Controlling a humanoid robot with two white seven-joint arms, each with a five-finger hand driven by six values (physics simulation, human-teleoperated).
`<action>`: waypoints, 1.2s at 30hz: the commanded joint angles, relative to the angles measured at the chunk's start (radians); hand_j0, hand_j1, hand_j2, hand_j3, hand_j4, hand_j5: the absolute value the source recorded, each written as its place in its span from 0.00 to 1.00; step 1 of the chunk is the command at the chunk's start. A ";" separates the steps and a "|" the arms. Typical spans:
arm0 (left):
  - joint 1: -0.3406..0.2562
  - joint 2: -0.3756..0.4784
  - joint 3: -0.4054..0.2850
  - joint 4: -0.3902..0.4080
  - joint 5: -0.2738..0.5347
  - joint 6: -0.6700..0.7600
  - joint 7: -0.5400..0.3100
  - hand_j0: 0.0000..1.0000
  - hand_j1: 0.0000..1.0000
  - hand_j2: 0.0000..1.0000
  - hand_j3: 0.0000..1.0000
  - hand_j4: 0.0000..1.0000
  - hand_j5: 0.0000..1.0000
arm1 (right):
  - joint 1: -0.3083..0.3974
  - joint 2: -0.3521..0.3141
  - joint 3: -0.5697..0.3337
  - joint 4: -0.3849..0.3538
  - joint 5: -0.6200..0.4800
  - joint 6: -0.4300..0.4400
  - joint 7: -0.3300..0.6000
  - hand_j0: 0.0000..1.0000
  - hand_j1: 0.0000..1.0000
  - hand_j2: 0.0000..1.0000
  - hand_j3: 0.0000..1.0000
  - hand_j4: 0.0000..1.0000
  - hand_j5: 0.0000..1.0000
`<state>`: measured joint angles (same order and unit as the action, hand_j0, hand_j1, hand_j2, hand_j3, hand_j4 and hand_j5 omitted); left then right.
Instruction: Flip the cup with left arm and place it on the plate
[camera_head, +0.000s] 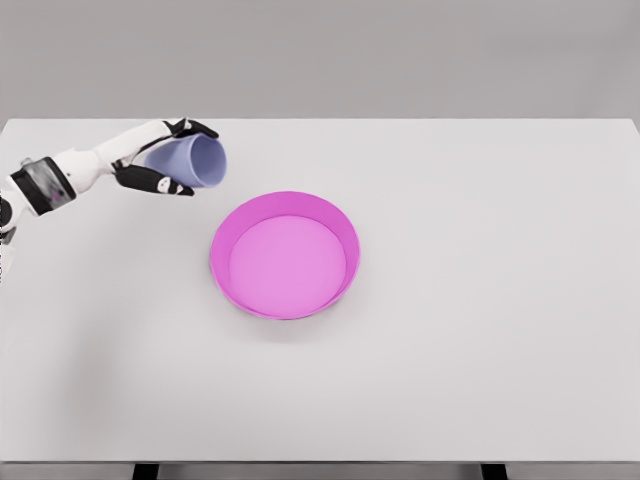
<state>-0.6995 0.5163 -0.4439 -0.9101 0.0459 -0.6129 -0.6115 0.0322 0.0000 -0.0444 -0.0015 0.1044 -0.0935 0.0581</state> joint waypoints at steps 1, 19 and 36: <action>0.002 -0.019 0.001 -0.012 0.020 0.002 0.001 0.74 0.74 0.74 0.74 0.74 0.74 | 0.000 0.000 0.000 0.000 0.000 0.000 0.000 1.00 1.00 1.00 1.00 1.00 1.00; 0.069 -0.062 -0.013 -0.138 0.117 0.002 0.001 0.74 0.74 0.74 0.74 0.74 0.74 | 0.000 0.000 0.000 0.000 0.000 0.000 0.000 1.00 1.00 1.00 1.00 1.00 1.00; 0.130 -0.050 -0.026 -0.291 0.183 0.002 0.001 0.73 0.73 0.73 0.73 0.73 0.73 | 0.000 0.000 0.000 0.000 0.000 0.000 0.000 1.00 1.00 1.00 1.00 1.00 1.00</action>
<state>-0.5645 0.4649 -0.4686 -1.1768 0.2166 -0.6133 -0.6116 0.0322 0.0000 -0.0444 -0.0015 0.1044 -0.0935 0.0581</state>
